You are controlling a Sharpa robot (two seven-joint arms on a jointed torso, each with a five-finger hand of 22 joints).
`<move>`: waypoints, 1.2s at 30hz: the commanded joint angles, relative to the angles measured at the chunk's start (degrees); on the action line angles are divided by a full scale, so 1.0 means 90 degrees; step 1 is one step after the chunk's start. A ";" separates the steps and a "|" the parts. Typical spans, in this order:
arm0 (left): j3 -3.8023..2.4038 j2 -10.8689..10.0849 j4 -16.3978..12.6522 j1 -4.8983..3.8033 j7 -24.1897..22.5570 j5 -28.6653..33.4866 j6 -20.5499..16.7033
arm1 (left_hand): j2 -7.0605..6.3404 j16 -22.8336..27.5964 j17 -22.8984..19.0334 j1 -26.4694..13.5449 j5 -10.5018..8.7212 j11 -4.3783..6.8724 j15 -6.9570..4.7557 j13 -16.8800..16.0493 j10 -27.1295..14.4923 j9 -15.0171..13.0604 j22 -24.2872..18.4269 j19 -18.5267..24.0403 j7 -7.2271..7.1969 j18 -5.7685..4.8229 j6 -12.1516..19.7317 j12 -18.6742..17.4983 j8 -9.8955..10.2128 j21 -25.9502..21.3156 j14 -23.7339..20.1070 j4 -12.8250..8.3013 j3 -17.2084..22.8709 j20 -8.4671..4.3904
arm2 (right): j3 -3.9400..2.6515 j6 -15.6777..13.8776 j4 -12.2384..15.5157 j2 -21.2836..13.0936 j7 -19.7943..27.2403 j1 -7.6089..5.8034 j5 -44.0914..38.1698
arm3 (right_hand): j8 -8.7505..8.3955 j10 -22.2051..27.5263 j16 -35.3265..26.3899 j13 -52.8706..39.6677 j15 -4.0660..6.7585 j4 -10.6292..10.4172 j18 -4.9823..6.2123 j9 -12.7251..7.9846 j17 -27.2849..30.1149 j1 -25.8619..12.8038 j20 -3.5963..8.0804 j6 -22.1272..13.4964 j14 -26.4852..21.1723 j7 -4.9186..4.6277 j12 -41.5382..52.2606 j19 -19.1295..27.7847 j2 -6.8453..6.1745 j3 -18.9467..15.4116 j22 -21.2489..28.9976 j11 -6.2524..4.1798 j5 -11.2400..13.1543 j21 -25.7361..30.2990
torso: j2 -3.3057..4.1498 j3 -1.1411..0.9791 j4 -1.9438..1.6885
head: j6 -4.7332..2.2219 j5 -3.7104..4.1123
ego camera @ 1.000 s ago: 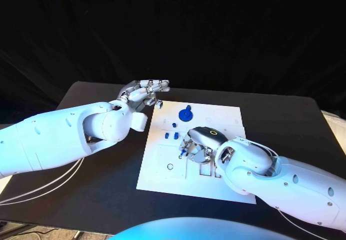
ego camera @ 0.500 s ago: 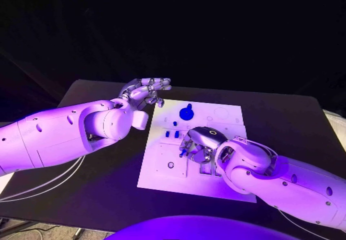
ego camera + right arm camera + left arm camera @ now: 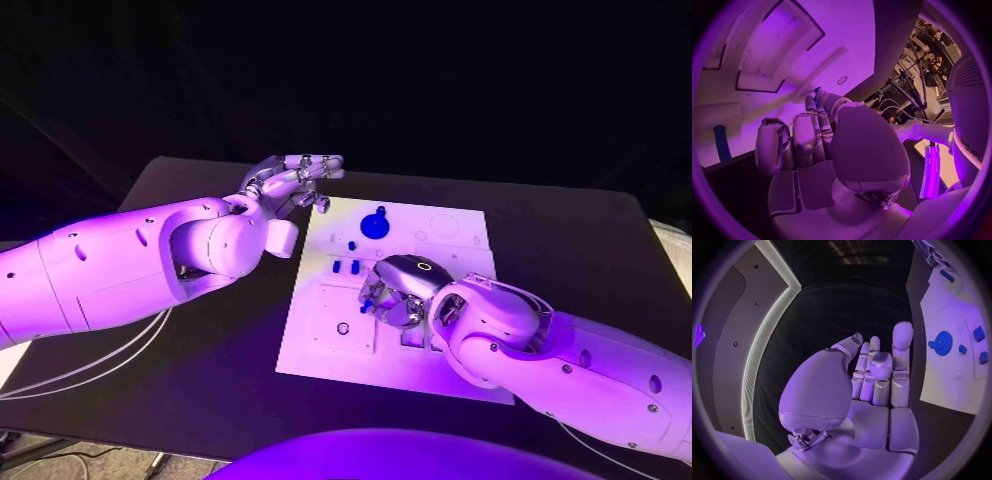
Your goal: Assemble the parts on the task board
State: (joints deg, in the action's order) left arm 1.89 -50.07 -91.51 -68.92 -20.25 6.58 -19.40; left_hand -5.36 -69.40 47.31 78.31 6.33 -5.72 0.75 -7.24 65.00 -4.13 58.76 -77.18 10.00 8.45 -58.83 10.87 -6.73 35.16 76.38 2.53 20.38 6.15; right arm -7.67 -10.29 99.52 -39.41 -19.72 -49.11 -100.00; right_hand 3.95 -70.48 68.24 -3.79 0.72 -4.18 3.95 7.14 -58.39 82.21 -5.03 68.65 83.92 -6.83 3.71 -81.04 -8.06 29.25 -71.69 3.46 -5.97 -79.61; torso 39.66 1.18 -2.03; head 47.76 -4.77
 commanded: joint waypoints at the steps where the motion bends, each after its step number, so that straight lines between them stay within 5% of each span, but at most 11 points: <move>1: -0.0004 0.0005 0.0012 -0.0002 0.0035 -0.0033 0.0175 | -0.0007 0.0026 -0.0006 0.0075 0.0026 0.0004 -0.0001 -0.0006 -0.0038 0.0008 -0.0007 0.0040 0.0010 0.0084 0.0036 0.0024 0.0028 -0.0027 -0.0053 -0.0036 0.0000 0.0010 | 0.0026 0.0201 -0.0015 0.0022 -0.0026 0.0021 -0.0101 | 0.0019 -0.0015 0.0023 -0.0006 0.0044 0.0019 0.0009 0.0010 -0.0001 -0.0046 0.0000 0.0007 0.0175 -0.0038 0.0033 -0.0026 0.0047 0.0031 0.0003 0.0025 -0.0013 -0.0016 | -0.0002 0.0003 0.0001 | 0.0010 -0.0005; 22: -0.0005 0.0002 0.0042 -0.0003 0.0103 -0.0033 0.0221 | -0.0007 0.0026 -0.0006 0.0075 0.0026 0.0004 -0.0001 -0.0006 -0.0038 0.0008 -0.0007 0.0040 0.0010 0.0084 0.0036 0.0024 0.0028 -0.0027 -0.0053 -0.0036 0.0000 0.0010 | 0.0080 0.0097 -0.0067 0.0103 -0.0086 0.0022 -0.0209 | -0.0057 0.0311 0.0028 0.0003 -0.0067 0.0006 0.0035 -0.0184 0.0098 -0.0459 -0.0097 -0.0653 0.0140 -0.0199 0.0010 0.0039 -0.0223 -0.0156 0.0124 0.0160 -0.0158 0.0062 | -0.0004 0.0005 0.0003 | 0.0019 -0.0012; 25: -0.0005 -0.0001 0.0044 -0.0003 0.0135 -0.0038 0.0237 | -0.0018 0.0032 -0.0027 0.0075 0.0023 -0.0002 0.0001 -0.0009 -0.0048 0.0009 -0.0022 0.0045 0.0017 0.0087 0.0048 0.0035 0.0030 -0.0052 -0.0060 -0.0038 -0.0012 0.0012 | 0.0084 0.0037 -0.0063 0.0102 -0.0182 0.0022 -0.0227 | -0.0056 0.0321 0.0033 -0.0008 -0.0068 -0.0052 0.0044 -0.0249 0.0119 -0.0622 -0.0091 -0.0830 0.0130 -0.0181 0.0038 0.0055 -0.0340 -0.0320 0.0147 0.0150 -0.0407 0.0080 | 0.0000 0.0004 0.0008 | 0.0020 -0.0013; 36: -0.0005 -0.0005 0.0070 -0.0003 0.0197 -0.0072 0.0261 | -0.0023 0.0029 -0.0034 0.0063 0.0021 -0.0014 0.0009 -0.0010 -0.0077 0.0014 -0.0033 0.0048 0.0031 0.0088 0.0076 0.0042 0.0040 -0.0069 -0.0063 -0.0029 -0.0027 0.0016 | 0.0085 -0.0338 0.0075 -0.0003 -0.0176 0.0024 -0.0251 | -0.0041 0.0670 -0.0081 -0.0004 -0.0071 -0.0098 0.0110 -0.0361 0.0333 -0.0704 -0.0081 -0.1117 0.0066 -0.0165 0.0058 0.0229 -0.0445 -0.0930 0.0477 0.0164 -0.0588 0.0305 | -0.0003 -0.0009 0.0005 | 0.0009 0.0012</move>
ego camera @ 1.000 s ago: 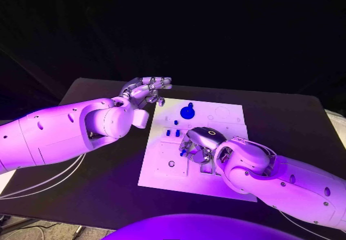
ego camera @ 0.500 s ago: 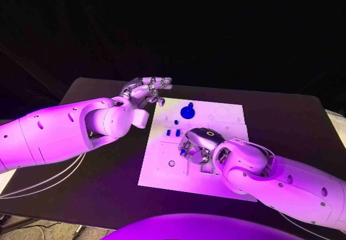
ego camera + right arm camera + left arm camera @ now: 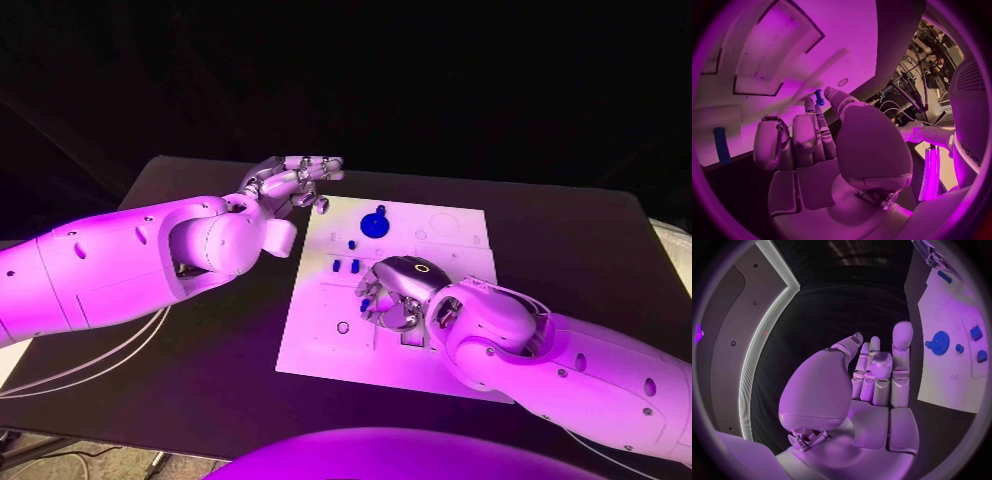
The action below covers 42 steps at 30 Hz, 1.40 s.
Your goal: Assemble the parts on the task board
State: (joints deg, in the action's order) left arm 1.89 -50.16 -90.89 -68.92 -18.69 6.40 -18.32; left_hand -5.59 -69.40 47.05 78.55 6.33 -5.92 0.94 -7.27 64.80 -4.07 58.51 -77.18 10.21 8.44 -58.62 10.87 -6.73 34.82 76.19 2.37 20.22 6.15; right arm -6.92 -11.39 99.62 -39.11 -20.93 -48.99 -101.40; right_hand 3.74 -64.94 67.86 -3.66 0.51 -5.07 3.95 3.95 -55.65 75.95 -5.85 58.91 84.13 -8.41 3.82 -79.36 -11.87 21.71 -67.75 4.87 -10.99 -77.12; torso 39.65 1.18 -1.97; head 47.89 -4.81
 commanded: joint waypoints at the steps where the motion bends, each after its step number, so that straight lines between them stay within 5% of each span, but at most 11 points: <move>1: -0.0004 0.0005 0.0005 -0.0003 0.0026 -0.0053 0.0143 | 0.0003 0.0029 -0.0005 0.0037 0.0021 0.0009 -0.0012 -0.0006 -0.0054 0.0007 -0.0006 0.0048 0.0007 0.0088 0.0053 0.0042 0.0040 -0.0031 -0.0041 -0.0011 -0.0009 0.0016 | 0.0001 -0.0279 0.0115 -0.0072 -0.0016 0.0011 -0.0087 | -0.0013 0.0065 -0.0043 -0.0021 -0.0047 0.0001 0.0110 -0.0005 0.0039 0.0000 0.0009 -0.0032 0.0040 0.0012 0.0056 0.0043 -0.0017 -0.0137 0.0043 0.0007 -0.0039 0.0033 | -0.0001 -0.0008 0.0000 | -0.0014 0.0020; 5: -0.0004 0.0003 0.0012 -0.0002 0.0036 -0.0055 0.0150 | 0.0002 0.0030 -0.0008 0.0038 0.0021 0.0008 -0.0011 -0.0006 -0.0059 0.0008 -0.0007 0.0048 0.0008 0.0088 0.0058 0.0042 0.0042 -0.0032 -0.0042 -0.0012 -0.0011 0.0017 | -0.0058 -0.0511 0.0364 -0.0267 0.0047 0.0012 -0.0043 | 0.0011 0.0035 -0.0054 -0.0033 -0.0043 0.0009 0.0104 0.0006 0.0071 0.0078 0.0012 0.0038 0.0039 0.0012 0.0128 0.0025 0.0063 -0.0234 0.0025 0.0005 -0.0086 0.0027 | -0.0005 -0.0001 0.0006 | -0.0035 0.0038; 8: -0.0004 -0.0004 0.0018 -0.0002 0.0039 -0.0063 0.0152 | 0.0002 0.0030 -0.0008 0.0038 0.0021 0.0008 -0.0011 -0.0006 -0.0059 0.0008 -0.0007 0.0048 0.0008 0.0088 0.0058 0.0042 0.0042 -0.0032 -0.0042 -0.0012 -0.0011 0.0017 | -0.0180 -0.0617 0.0606 -0.0491 0.0050 0.0011 0.0044 | 0.0018 -0.0025 -0.0098 -0.0038 -0.0040 0.0026 0.0100 0.0010 0.0140 0.0157 0.0016 0.0086 0.0024 0.0007 0.0181 0.0008 0.0128 -0.0229 0.0005 0.0000 -0.0119 0.0016 | -0.0007 0.0000 0.0015 | -0.0060 0.0061; 13: -0.0004 -0.0013 0.0025 -0.0002 0.0041 -0.0068 0.0153 | 0.0002 0.0030 -0.0011 0.0042 0.0022 0.0007 -0.0011 -0.0006 -0.0064 0.0008 -0.0013 0.0051 0.0009 0.0090 0.0062 0.0044 0.0043 -0.0044 -0.0043 -0.0014 -0.0011 0.0018 | -0.0350 -0.0629 0.0930 -0.0894 -0.0003 -0.0026 0.0188 | 0.0019 -0.0052 -0.0112 -0.0037 -0.0039 0.0035 0.0097 0.0012 0.0161 0.0192 0.0017 0.0108 0.0019 0.0007 0.0201 -0.0001 0.0146 -0.0223 -0.0007 -0.0002 -0.0134 0.0010 | -0.0024 0.0006 0.0052 | -0.0088 0.0077; 17: -0.0003 -0.0007 0.0035 -0.0002 0.0043 -0.0070 0.0160 | 0.0004 0.0028 -0.0010 0.0050 0.0023 0.0008 -0.0010 -0.0007 -0.0068 0.0008 -0.0013 0.0050 0.0009 0.0089 0.0065 0.0047 0.0043 -0.0042 -0.0043 -0.0018 -0.0010 0.0019 | -0.0411 -0.0543 0.0989 -0.1045 -0.0016 -0.0066 0.0325 | 0.0020 -0.0064 -0.0107 -0.0035 -0.0039 0.0044 0.0092 0.0012 0.0154 0.0212 0.0018 0.0119 0.0020 0.0007 0.0209 -0.0013 0.0146 -0.0222 -0.0030 -0.0003 -0.0143 -0.0004 | -0.0042 0.0003 0.0088 | -0.0105 0.0079; 29: -0.0001 0.0037 0.0061 0.0000 0.0052 -0.0073 0.0183 | 0.0004 0.0028 -0.0010 0.0050 0.0023 0.0008 -0.0010 -0.0007 -0.0068 0.0008 -0.0013 0.0050 0.0009 0.0089 0.0065 0.0047 0.0043 -0.0042 -0.0043 -0.0018 -0.0010 0.0019 | -0.0410 -0.0114 0.0759 -0.0768 -0.0011 -0.0081 0.0439 | 0.0026 -0.0034 -0.0095 -0.0012 -0.0049 0.0059 0.0093 0.0016 0.0145 0.0262 0.0010 0.0175 0.0026 -0.0033 0.0199 -0.0007 0.0154 -0.0216 -0.0011 0.0021 -0.0156 0.0010 | -0.0041 0.0011 0.0077 | -0.0124 0.0072; 42: 0.0000 0.0036 0.0052 0.0001 0.0053 -0.0090 0.0175 | 0.0007 0.0028 -0.0017 0.0064 0.0024 0.0008 -0.0009 -0.0010 -0.0074 0.0008 -0.0011 0.0048 0.0010 0.0088 0.0070 0.0056 0.0043 -0.0037 -0.0045 -0.0026 -0.0009 0.0020 | -0.0241 0.0286 0.0392 -0.0371 -0.0107 -0.0070 0.0255 | 0.0023 -0.0007 -0.0086 0.0001 -0.0062 0.0060 0.0092 0.0015 0.0137 0.0283 -0.0001 0.0195 0.0030 -0.0056 0.0186 -0.0007 0.0177 -0.0206 -0.0009 0.0038 -0.0168 0.0012 | -0.0038 0.0008 0.0083 | -0.0084 0.0044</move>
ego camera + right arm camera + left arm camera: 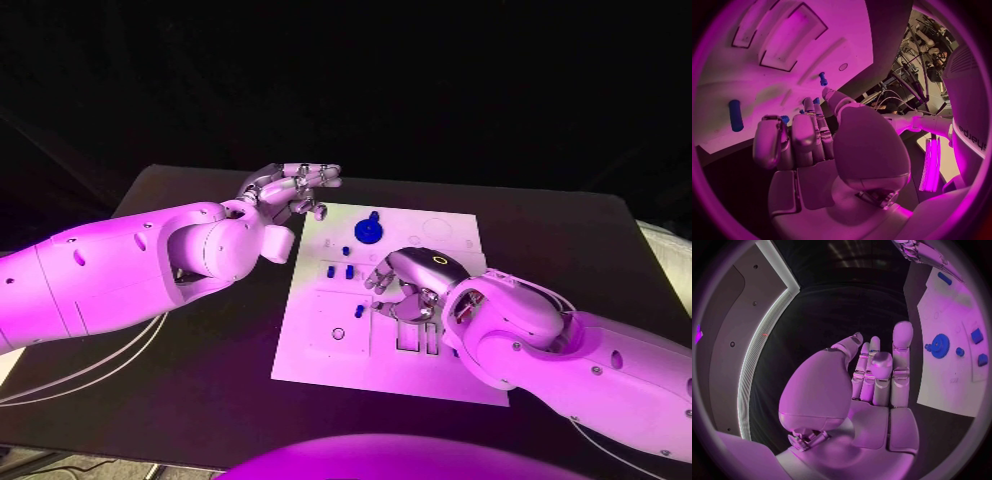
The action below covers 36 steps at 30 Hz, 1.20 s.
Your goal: Assemble the parts on the task board
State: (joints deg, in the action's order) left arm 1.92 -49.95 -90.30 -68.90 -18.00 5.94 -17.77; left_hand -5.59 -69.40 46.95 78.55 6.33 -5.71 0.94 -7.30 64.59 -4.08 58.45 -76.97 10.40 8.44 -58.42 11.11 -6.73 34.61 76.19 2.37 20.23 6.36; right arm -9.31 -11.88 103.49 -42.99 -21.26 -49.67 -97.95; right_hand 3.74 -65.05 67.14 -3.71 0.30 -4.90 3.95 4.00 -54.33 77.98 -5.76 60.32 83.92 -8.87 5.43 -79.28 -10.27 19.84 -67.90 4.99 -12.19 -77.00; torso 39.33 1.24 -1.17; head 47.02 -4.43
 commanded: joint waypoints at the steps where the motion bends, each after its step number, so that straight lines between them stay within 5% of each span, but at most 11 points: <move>1: -0.0003 0.0013 -0.0015 -0.0001 -0.0024 -0.0039 0.0115 | 0.0007 0.0028 -0.0006 0.0064 0.0024 -0.0015 -0.0009 -0.0006 -0.0051 0.0009 -0.0004 0.0025 -0.0012 0.0088 0.0048 0.0029 0.0043 -0.0014 -0.0045 -0.0027 -0.0010 -0.0003 | 0.0038 0.0367 -0.0056 0.0082 -0.0076 0.0006 -0.0131 | 0.0023 0.0006 -0.0006 0.0006 -0.0039 0.0042 0.0093 0.0009 -0.0009 0.0057 -0.0012 0.0039 0.0053 -0.0005 0.0008 -0.0016 -0.0001 0.0001 0.0007 0.0026 -0.0034 -0.0001 | -0.0001 0.0002 -0.0009 | 0.0017 0.0004; 19: -0.0004 0.0025 -0.0022 -0.0002 -0.0022 -0.0048 0.0116 | 0.0009 0.0024 -0.0005 0.0078 0.0025 -0.0017 -0.0008 -0.0009 -0.0054 0.0011 -0.0005 0.0024 -0.0009 0.0089 0.0061 0.0039 0.0046 -0.0015 -0.0044 -0.0035 -0.0009 -0.0002 | 0.0203 0.0397 -0.0244 0.0338 -0.0031 0.0006 -0.0109 | 0.0032 -0.0020 -0.0024 0.0008 -0.0045 0.0054 0.0092 0.0013 0.0029 0.0109 -0.0021 0.0102 0.0049 -0.0001 0.0022 -0.0024 0.0054 0.0045 -0.0002 0.0025 -0.0040 -0.0005 | -0.0006 -0.0001 -0.0002 | 0.0058 -0.0038; 36: -0.0004 0.0020 -0.0022 -0.0002 -0.0015 -0.0049 0.0110 | 0.0011 0.0022 -0.0006 0.0086 0.0025 -0.0017 -0.0008 -0.0010 -0.0056 0.0010 -0.0006 0.0023 -0.0008 0.0089 0.0065 0.0044 0.0046 -0.0016 -0.0044 -0.0040 -0.0007 -0.0002 | 0.0224 0.0428 -0.0240 0.0366 0.0018 0.0006 -0.0086 | 0.0037 -0.0047 -0.0028 0.0008 -0.0043 0.0056 0.0091 0.0016 0.0041 0.0127 -0.0023 0.0141 0.0046 -0.0002 0.0033 -0.0029 0.0083 0.0073 -0.0009 0.0021 -0.0038 -0.0009 | -0.0006 -0.0004 0.0007 | 0.0078 -0.0057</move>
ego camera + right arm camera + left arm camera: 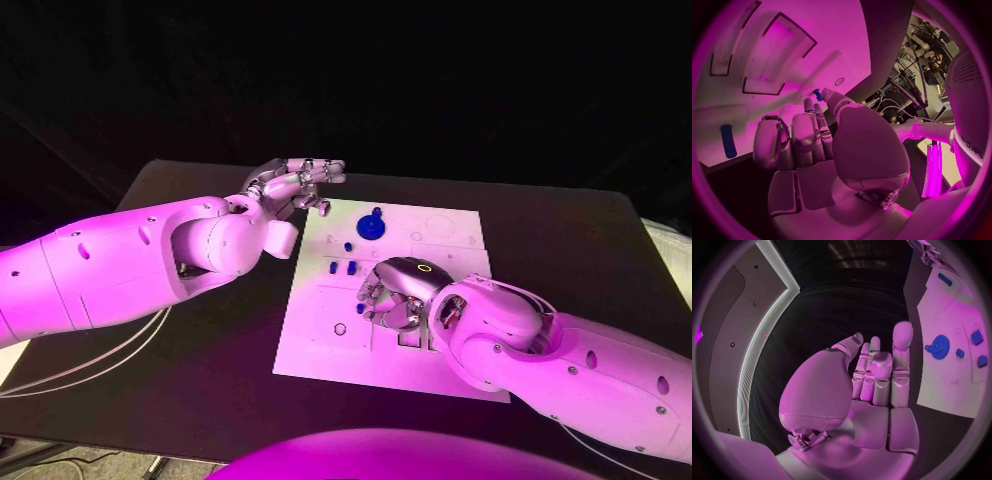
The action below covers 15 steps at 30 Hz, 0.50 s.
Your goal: Assemble the parts on the task board
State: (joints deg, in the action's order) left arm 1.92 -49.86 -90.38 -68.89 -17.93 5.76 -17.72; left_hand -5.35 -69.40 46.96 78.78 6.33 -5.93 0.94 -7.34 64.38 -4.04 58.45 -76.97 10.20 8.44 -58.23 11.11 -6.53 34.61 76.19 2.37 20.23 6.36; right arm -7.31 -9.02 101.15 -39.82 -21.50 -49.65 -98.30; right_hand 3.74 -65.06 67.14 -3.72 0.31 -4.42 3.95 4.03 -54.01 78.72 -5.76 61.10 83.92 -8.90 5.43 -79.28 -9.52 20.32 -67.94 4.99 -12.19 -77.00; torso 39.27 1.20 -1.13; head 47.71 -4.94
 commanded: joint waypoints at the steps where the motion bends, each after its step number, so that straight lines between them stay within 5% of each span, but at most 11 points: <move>1: -0.0004 0.0010 -0.0014 -0.0002 -0.0023 -0.0030 0.0105 | -0.0015 0.0022 -0.0007 0.0060 0.0025 0.0007 -0.0008 -0.0006 -0.0032 0.0006 -0.0007 0.0023 0.0014 0.0089 0.0043 0.0044 0.0024 -0.0016 -0.0044 -0.0040 -0.0007 -0.0001 | 0.0003 0.0115 0.0027 0.0014 0.0049 0.0005 -0.0043 | 0.0037 -0.0048 -0.0029 0.0009 -0.0043 0.0002 0.0090 0.0012 0.0007 0.0045 -0.0023 0.0057 0.0046 0.0002 0.0034 -0.0030 0.0001 0.0021 -0.0006 0.0021 -0.0038 -0.0010 | 0.0001 0.0000 0.0001 | 0.0006 0.0000; 8: -0.0004 0.0014 -0.0009 -0.0002 -0.0018 -0.0030 0.0102 | -0.0015 0.0022 -0.0007 0.0060 0.0025 0.0007 -0.0008 -0.0006 -0.0032 0.0006 -0.0007 0.0023 0.0014 0.0089 0.0043 0.0044 0.0024 -0.0016 -0.0044 -0.0040 -0.0007 -0.0001 | 0.0007 0.0077 0.0043 0.0013 0.0041 0.0005 -0.0047 | 0.0041 -0.0066 -0.0023 0.0008 -0.0041 0.0002 0.0090 0.0013 0.0001 0.0047 -0.0023 0.0077 0.0048 0.0005 0.0041 -0.0032 0.0007 0.0029 -0.0009 0.0017 -0.0037 -0.0012 | 0.0001 -0.0001 0.0000 | 0.0013 0.0003; 15: -0.0004 0.0011 -0.0006 -0.0002 -0.0013 -0.0030 0.0107 | -0.0015 0.0022 -0.0007 0.0060 0.0025 0.0007 -0.0008 -0.0006 -0.0032 0.0006 -0.0007 0.0023 0.0014 0.0089 0.0043 0.0044 0.0024 -0.0016 -0.0044 -0.0040 -0.0007 -0.0001 | 0.0006 -0.0312 0.0108 -0.0067 -0.0010 0.0013 -0.0187 | 0.0008 -0.0039 -0.0035 0.0017 -0.0045 0.0018 0.0091 -0.0001 0.0027 0.0056 -0.0021 0.0051 0.0043 -0.0011 0.0020 -0.0033 -0.0039 0.0037 -0.0005 0.0030 -0.0086 -0.0009 | 0.0003 -0.0005 0.0001 | -0.0010 0.0027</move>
State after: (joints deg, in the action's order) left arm 1.92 -49.83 -90.35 -68.89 -17.86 5.74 -17.72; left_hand -5.35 -69.40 46.96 78.78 6.33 -5.92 0.94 -7.33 64.38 -4.05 58.45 -76.98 10.20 8.44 -58.23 11.11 -6.53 34.61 76.19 2.37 20.23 6.36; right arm -7.26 -9.57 101.77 -40.23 -21.48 -49.65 -98.50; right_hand 3.74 -65.23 67.14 -3.65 0.31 -4.40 3.95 4.08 -53.82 78.77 -5.76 61.49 83.92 -8.93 5.43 -79.28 -9.55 20.34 -67.93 5.15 -12.74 -77.00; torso 39.27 1.18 -1.12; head 47.71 -4.80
